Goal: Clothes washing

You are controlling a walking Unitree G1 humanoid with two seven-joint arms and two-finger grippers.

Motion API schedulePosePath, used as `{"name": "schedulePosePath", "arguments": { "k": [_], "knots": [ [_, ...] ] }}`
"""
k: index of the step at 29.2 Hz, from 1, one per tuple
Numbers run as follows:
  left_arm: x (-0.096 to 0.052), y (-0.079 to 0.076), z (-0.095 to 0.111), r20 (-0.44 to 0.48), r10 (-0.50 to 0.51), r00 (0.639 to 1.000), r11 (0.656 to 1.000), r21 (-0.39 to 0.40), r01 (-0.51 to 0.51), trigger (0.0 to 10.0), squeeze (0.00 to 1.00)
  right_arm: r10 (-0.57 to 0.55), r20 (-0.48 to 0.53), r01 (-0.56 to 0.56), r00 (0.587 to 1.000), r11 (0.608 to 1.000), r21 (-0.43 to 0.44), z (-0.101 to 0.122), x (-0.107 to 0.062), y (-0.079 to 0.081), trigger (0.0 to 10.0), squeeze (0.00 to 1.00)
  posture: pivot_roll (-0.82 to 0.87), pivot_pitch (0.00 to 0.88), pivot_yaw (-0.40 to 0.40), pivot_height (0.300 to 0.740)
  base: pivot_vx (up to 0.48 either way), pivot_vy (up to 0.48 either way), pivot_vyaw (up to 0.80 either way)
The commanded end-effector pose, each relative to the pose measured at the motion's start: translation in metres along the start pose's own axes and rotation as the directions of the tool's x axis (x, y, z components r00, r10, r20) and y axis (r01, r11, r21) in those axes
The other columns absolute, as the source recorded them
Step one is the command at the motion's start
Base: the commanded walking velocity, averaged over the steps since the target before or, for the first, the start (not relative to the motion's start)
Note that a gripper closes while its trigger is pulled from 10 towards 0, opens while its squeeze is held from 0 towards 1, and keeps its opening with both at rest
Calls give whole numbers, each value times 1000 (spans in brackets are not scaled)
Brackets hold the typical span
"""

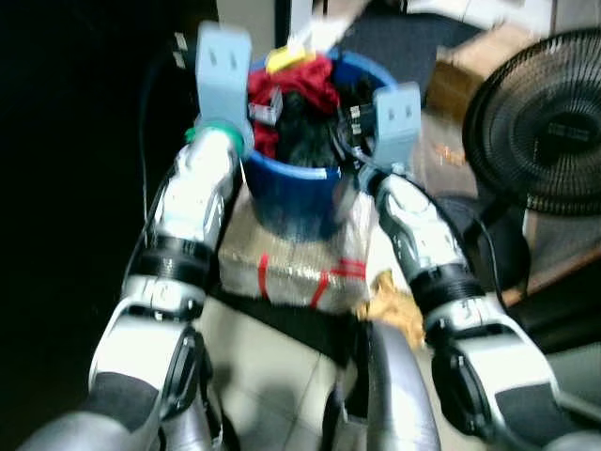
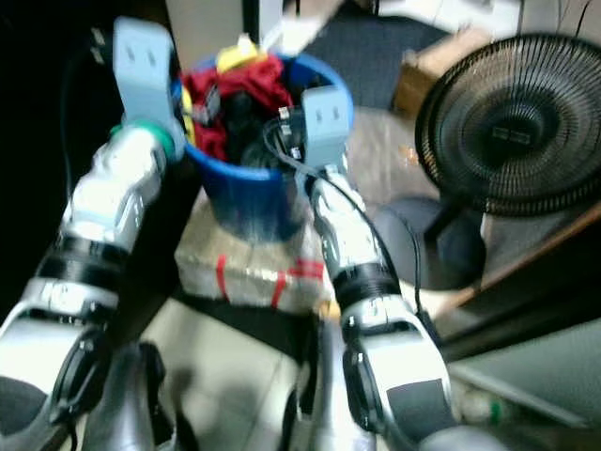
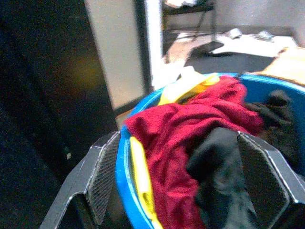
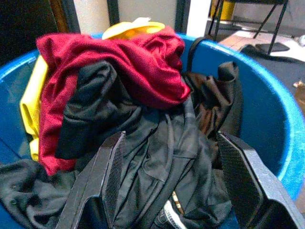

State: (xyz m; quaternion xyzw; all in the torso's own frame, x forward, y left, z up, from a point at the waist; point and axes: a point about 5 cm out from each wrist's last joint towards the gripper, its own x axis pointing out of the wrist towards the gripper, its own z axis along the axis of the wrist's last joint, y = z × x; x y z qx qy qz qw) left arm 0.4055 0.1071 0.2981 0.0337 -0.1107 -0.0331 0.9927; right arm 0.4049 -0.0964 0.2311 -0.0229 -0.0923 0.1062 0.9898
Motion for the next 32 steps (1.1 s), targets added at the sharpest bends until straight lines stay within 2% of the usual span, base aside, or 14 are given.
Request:
{"name": "schedulePosePath", "arguments": {
  "k": [1, 4, 6, 8, 9, 13, 19, 21, 23, 25, 26, 29, 30, 32],
  "knots": [
    [3, 13, -8, -57, 104, 993, 994, -14, -105, 10000, 0, 6, -15, -6, 1000, 1000, -5, -4, 1, 2, 10000, 0, 59, 292, 21, 465, 0, 0, 0],
    [4, 15, -8, -67, 119, 991, 993, -13, -120, 10000, 0, 7, -15, -7, 1000, 1000, -4, -3, 2, 2, 10000, 0, 59, 292, 21, 465, 0, 0, 0],
    [3, 18, -15, -99, 154, 983, 988, 18, -153, 10000, 0, 10, -14, -11, 1000, 1000, -7, -3, 2, 4, 10000, 0, 58, 297, 23, 465, 0, 0, 0],
    [-3, 27, -33, -144, 209, 967, 971, 146, -188, 10000, 0, 23, -14, -23, 1000, 1000, -19, -5, 1, 7, 10000, 0, 52, 309, 24, 465, 0, 0, 0],
    [-6, 32, -41, -161, 223, 962, 964, 182, -193, 10000, 0, 29, -14, -30, 999, 999, -23, -6, 0, 8, 10000, 0, 52, 309, 24, 465, 0, 0, 0],
    [-12, 44, -52, -187, 240, 953, 957, 210, -199, 10000, 0, 44, -8, -45, 999, 999, -29, -8, -3, 9, 10000, 0, 53, 307, 20, 465, 0, 0, 0],
    [-14, 50, -55, -194, 246, 949, 955, 216, -203, 10000, 0, 55, -4, -55, 998, 998, -34, -9, -4, 10, 10000, 0, 55, 305, 19, 465, 0, 0, 0],
    [-27, 56, -55, -174, 127, 976, 973, 215, -88, 10000, 0, 96, 24, -94, 995, 992, -79, -10, -10, 11, 10000, 0, 64, 282, 14, 465, 0, 0, 0],
    [-27, 56, -55, -174, 127, 976, 973, 215, -88, 10000, 0, 96, 24, -94, 995, 992, -79, -10, -10, 11, 10000, 0, 64, 282, 14, 465, 0, 0, 0],
    [-44, 52, -55, -180, -8, 984, 971, 234, 51, 10000, 0, 113, 54, -106, 992, 988, -109, -6, -15, 9, 10000, 0, 62, 267, 6, 465, 0, 0, 0],
    [-50, 47, -54, -175, -52, 983, 972, 215, 90, 10000, 0, 94, 75, -90, 993, 994, -59, 0, -15, 5, 10000, 0, 62, 261, 5, 465, 0, 0, 0],
    [-53, 43, -53, -169, -75, 983, 974, 200, 108, 10000, 0, 80, 87, -79, 993, 997, -19, 5, -14, 2, 10000, 0, 62, 261, 5, 465, 0, 0, 0],
    [-56, 32, -45, -128, -138, 982, 981, 117, 153, 10000, 0, 61, 112, -66, 992, 997, 38, 13, -14, -5, 10000, 0, 59, 250, 0, 465, 0, 0, 0],
    [-59, 4, -23, -38, -279, 960, 960, -29, 278, 10000, 0, 29, 138, -37, 990, 998, 57, 22, -14, -20, 10000, 0, 48, 241, 2, 465, 0, 0, 0]
  ]
}}
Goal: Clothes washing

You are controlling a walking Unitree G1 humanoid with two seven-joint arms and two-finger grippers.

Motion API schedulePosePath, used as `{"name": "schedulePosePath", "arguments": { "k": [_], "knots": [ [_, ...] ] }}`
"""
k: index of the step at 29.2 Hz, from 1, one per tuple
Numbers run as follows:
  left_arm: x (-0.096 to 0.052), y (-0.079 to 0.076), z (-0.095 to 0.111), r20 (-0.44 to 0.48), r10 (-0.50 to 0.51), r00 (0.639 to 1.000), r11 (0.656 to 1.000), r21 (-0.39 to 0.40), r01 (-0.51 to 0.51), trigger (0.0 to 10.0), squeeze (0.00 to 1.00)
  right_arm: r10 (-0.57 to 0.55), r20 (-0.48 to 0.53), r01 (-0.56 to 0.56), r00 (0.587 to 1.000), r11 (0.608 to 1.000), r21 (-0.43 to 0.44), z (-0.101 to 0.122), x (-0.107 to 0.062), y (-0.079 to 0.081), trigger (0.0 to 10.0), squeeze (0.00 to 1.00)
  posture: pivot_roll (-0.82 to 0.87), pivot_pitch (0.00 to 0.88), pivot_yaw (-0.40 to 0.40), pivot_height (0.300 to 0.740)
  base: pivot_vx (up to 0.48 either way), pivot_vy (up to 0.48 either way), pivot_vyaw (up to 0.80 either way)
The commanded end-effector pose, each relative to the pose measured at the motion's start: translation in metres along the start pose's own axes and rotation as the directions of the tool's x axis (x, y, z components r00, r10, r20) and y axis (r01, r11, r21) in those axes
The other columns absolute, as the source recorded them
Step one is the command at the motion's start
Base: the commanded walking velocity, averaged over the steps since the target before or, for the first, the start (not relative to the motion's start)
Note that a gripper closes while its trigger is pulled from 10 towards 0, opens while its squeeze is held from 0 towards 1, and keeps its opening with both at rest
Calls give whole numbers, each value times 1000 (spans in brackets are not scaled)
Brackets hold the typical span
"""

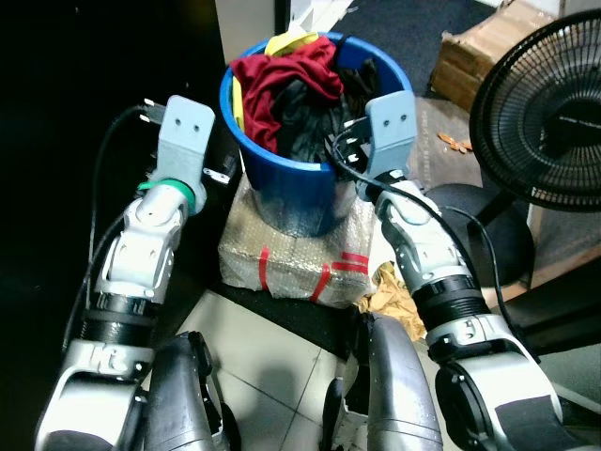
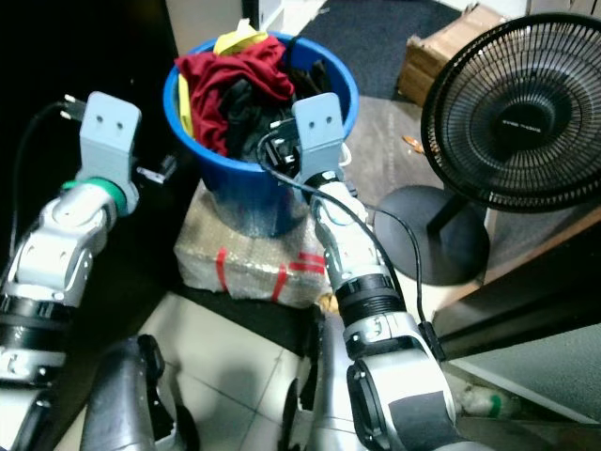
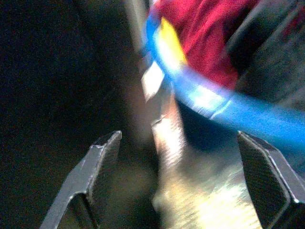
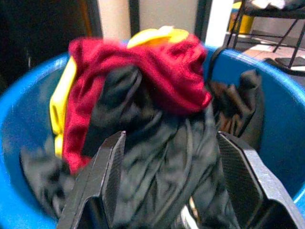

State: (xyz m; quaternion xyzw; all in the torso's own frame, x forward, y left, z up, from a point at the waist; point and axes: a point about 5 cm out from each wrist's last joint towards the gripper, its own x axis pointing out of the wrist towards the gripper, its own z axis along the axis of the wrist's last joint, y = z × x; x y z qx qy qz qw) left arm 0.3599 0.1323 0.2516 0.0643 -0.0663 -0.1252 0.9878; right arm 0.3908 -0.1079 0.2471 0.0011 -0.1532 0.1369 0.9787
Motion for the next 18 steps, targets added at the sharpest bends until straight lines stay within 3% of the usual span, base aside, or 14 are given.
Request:
{"name": "schedulePosePath", "arguments": {
  "k": [1, 3, 9, 11, 14, 18],
  "knots": [
    [-1, -15, 14, 51, -89, 995, 995, -51, 91, 10000, 0, -24, 9, 24, 1000, 1000, 18, 5, -1, -11, 10000, 0, 48, 241, 2, 465, 0, 0, 0],
    [3, -33, 29, 100, -161, 982, 982, -83, 170, 10000, 0, -38, 4, 38, 999, 999, -5, 3, -3, -18, 10000, 0, 47, 231, 4, 465, 0, 0, 0],
    [10, -45, 39, 124, -187, 975, 977, -85, 198, 10000, 0, -27, -17, 27, 999, 999, -40, -3, -7, -17, 10000, 0, 48, 222, 8, 465, 0, 0, 0],
    [15, -52, 40, 105, -198, 975, 975, -77, 206, 10000, 0, -21, -29, 19, 999, 998, -56, -7, -9, -16, 10000, 0, 49, 220, 10, 465, 0, 0, 0],
    [43, -55, 19, -56, -122, 991, 992, -15, 121, 10000, 0, -21, -56, 18, 998, 998, -59, -14, -12, -15, 10000, 0, 50, 213, 14, 465, 0, 0, 0],
    [48, -52, 13, -87, -99, 991, 995, -2, 99, 10000, 0, -22, -60, 19, 998, 998, -57, -15, -12, -15, 10000, 0, 50, 213, 14, 465, 0, 0, 0]
  ]
}}
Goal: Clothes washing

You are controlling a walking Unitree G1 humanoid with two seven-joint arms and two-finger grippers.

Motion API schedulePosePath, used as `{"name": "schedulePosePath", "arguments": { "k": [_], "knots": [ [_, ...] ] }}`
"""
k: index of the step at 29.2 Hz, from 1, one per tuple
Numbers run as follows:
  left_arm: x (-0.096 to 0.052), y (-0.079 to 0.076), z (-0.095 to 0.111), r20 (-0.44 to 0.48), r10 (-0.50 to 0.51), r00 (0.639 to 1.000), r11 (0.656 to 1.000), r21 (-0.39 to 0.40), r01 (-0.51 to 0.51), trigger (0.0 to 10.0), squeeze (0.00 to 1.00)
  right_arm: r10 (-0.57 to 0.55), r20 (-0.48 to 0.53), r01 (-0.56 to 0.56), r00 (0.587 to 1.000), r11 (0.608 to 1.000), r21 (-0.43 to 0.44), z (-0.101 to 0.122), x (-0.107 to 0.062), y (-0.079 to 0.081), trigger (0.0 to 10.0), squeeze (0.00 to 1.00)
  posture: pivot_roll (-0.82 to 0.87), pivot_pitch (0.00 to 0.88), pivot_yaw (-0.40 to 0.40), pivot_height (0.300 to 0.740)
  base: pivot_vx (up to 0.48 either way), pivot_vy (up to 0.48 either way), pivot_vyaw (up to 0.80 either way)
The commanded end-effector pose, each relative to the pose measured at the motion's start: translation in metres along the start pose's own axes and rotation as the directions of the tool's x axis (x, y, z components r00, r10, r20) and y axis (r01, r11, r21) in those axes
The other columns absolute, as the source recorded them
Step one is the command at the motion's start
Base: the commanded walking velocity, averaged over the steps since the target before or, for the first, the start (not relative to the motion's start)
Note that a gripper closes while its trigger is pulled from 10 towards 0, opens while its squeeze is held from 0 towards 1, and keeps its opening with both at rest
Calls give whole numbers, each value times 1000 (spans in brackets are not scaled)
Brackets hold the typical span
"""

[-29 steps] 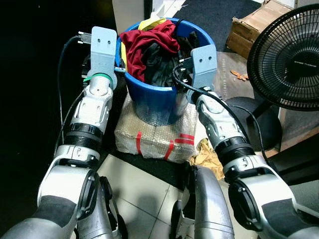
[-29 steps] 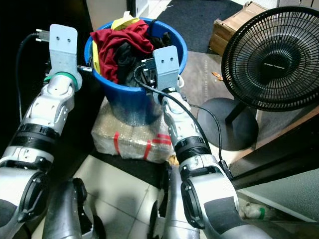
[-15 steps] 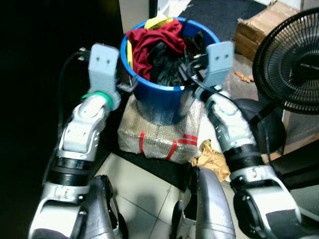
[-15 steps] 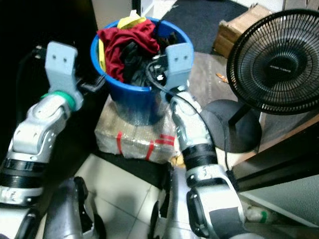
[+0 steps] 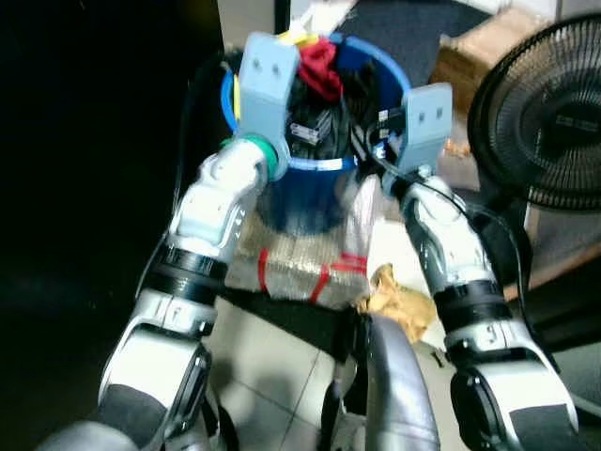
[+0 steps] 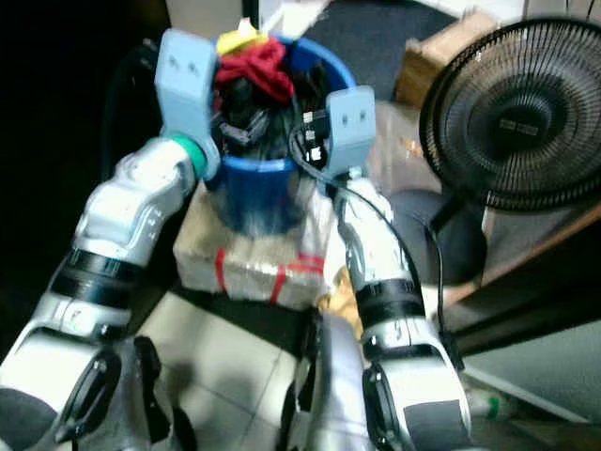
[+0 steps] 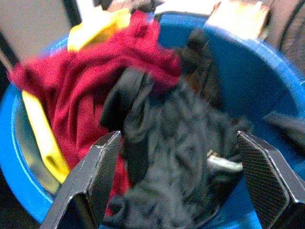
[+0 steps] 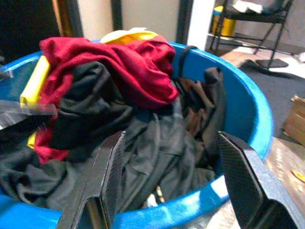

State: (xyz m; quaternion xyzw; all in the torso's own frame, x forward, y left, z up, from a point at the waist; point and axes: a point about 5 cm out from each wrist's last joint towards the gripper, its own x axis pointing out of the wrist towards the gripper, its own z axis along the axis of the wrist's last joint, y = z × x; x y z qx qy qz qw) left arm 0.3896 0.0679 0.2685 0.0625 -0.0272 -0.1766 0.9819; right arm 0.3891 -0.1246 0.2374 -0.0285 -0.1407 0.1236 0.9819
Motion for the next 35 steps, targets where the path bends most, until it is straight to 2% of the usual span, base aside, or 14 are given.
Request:
{"name": "schedulePosePath", "arguments": {
  "k": [1, 6, 8, 9, 10, 12, 13, 14, 15, 19, 21, 27, 32, 35],
  "knots": [
    [6, 7, -9, -37, 37, 999, 999, 42, -35, 10000, 0, -2, -30, 2, 1000, 1000, 2, -7, -3, 1, 10000, 0, 45, 211, 18, 465, 0, 0, 0],
    [12, 16, -14, -67, 74, 995, 994, 88, -67, 10000, 0, -11, -36, 11, 999, 1000, -1, -10, -4, -1, 10000, 0, 45, 214, 24, 465, 0, 0, 0],
    [13, 24, -22, -112, 129, 985, 975, 197, -105, 10000, 0, -19, -42, 19, 999, 1000, -2, -12, -6, -2, 10000, 0, 42, 222, 27, 465, 0, 0, 0],
    [13, 24, -22, -112, 129, 985, 975, 197, -105, 10000, 0, -19, -42, 19, 999, 1000, -2, -12, -6, -2, 10000, 0, 42, 222, 27, 465, 0, 0, 0],
    [11, 32, -30, -139, 175, 975, 951, 280, -131, 10000, 0, -21, -43, 20, 999, 1000, -3, -12, -6, -1, 10000, 0, 42, 226, 27, 465, 0, 0, 0],
    [11, 32, -30, -139, 175, 975, 951, 280, -131, 10000, 0, -21, -43, 20, 999, 1000, -3, -12, -6, -1, 10000, 0, 42, 226, 27, 465, 0, 0, 0],
    [8, 39, -36, -160, 203, 966, 930, 341, -139, 10000, 0, -22, -43, 21, 999, 1000, -6, -12, -7, -1, 10000, 0, 43, 231, 27, 465, 0, 0, 0],
    [8, 39, -36, -160, 203, 966, 930, 341, -139, 10000, 0, -22, -43, 21, 999, 1000, -6, -12, -7, -1, 10000, 0, 43, 231, 27, 465, 0, 0, 0],
    [3, 47, -42, -178, 212, 961, 912, 389, -130, 10000, 0, -23, -43, 23, 999, 1000, -9, -12, -7, -2, 10000, 0, 49, 234, 25, 465, 0, 0, 0],
    [-1, 53, -48, -192, 206, 959, 907, 406, -114, 10000, 0, -25, -42, 25, 999, 1000, -12, -11, -6, -4, 10000, 0, 55, 235, 23, 465, 0, 0, 0],
    [-11, 59, -52, -204, 172, 964, 912, 402, -78, 10000, 0, -26, -34, 25, 999, 999, -25, -9, -5, -5, 10000, 0, 58, 231, 17, 465, 0, 0, 0],
    [-18, 60, -56, -216, 139, 966, 914, 404, -41, 10000, 0, -23, -28, 22, 999, 999, -34, -7, -4, -5, 10000, 0, 60, 228, 14, 465, 0, 0, 0],
    [-28, 52, -65, -250, 63, 966, 914, 404, 45, 10000, 0, -24, -23, 23, 999, 999, -41, -5, -5, -7, 10000, 0, 56, 223, 15, 465, 0, 0, 0],
    [-36, 44, -66, -261, -32, 965, 907, 398, 138, 10000, 0, -28, -18, 27, 999, 999, -44, -3, -6, -8, 10000, 0, 56, 222, 16, 465, 0, 0, 0]
  ]
}}
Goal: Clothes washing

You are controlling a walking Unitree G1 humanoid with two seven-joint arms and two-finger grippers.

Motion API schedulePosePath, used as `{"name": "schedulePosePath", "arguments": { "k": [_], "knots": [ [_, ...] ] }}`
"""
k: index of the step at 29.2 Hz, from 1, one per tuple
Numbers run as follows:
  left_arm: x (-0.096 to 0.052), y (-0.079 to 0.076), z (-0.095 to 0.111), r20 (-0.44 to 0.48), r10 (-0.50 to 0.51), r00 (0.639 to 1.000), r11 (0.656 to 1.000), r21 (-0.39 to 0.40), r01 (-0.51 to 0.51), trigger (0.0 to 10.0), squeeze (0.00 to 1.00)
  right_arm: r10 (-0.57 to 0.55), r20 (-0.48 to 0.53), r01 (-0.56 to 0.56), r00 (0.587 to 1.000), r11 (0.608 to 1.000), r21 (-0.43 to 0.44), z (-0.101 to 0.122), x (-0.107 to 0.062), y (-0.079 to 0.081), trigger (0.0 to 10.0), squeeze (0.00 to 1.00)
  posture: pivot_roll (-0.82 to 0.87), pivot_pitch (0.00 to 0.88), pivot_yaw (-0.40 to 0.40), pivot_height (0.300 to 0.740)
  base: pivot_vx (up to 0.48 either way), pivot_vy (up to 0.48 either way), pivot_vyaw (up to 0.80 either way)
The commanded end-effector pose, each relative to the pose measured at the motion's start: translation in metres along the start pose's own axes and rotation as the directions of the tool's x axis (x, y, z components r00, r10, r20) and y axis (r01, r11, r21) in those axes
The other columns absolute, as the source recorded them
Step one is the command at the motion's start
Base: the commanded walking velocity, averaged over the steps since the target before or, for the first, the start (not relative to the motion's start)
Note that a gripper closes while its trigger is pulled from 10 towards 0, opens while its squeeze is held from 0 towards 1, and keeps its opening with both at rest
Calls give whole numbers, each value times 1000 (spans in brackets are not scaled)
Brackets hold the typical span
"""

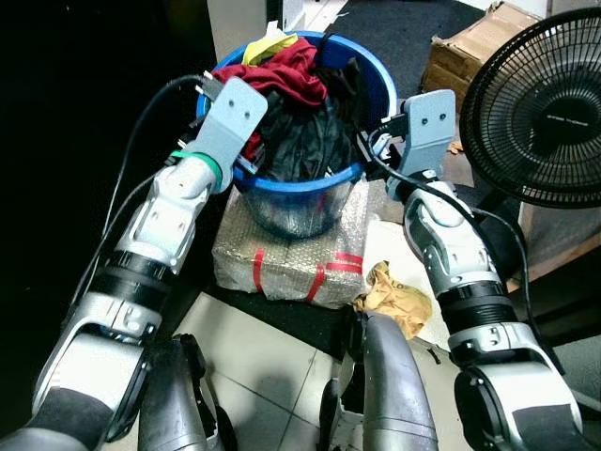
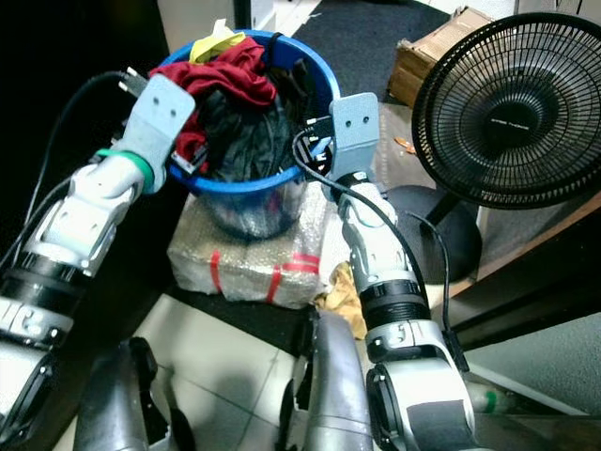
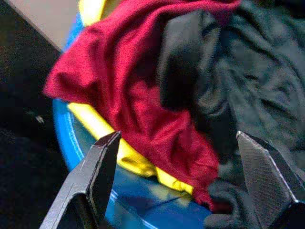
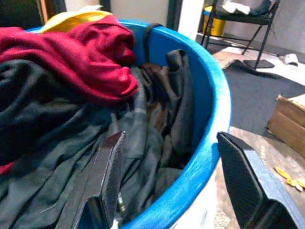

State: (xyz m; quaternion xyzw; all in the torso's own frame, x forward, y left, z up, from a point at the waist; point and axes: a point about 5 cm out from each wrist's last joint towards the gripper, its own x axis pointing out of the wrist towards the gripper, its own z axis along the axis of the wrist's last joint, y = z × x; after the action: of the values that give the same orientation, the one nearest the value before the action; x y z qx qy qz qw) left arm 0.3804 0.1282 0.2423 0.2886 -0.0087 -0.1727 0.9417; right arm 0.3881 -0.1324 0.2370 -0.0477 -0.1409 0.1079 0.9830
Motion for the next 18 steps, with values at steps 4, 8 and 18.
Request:
{"name": "schedulePosePath", "arguments": {
  "k": [4, 8, 18],
  "knots": [
    [-19, -30, -22, -65, -251, 966, 967, 18, 253, 10000, 0, -8, -8, 8, 1000, 1000, -6, -1, -2, -4, 10000, 0, 62, 225, 16, 465, 0, 0, 0],
    [-28, -37, -18, -40, -308, 950, 950, 33, 310, 10000, 0, -13, -4, 13, 1000, 1000, -8, 1, -1, -6, 10000, 0, 63, 225, 17, 465, 0, 0, 0],
    [-30, -42, 0, 33, -308, 951, 952, 7, 308, 10000, 0, -1, 17, 1, 1000, 1000, 5, 4, -1, -3, 10000, 0, 60, 223, 19, 465, 0, 0, 0]
  ]
}}
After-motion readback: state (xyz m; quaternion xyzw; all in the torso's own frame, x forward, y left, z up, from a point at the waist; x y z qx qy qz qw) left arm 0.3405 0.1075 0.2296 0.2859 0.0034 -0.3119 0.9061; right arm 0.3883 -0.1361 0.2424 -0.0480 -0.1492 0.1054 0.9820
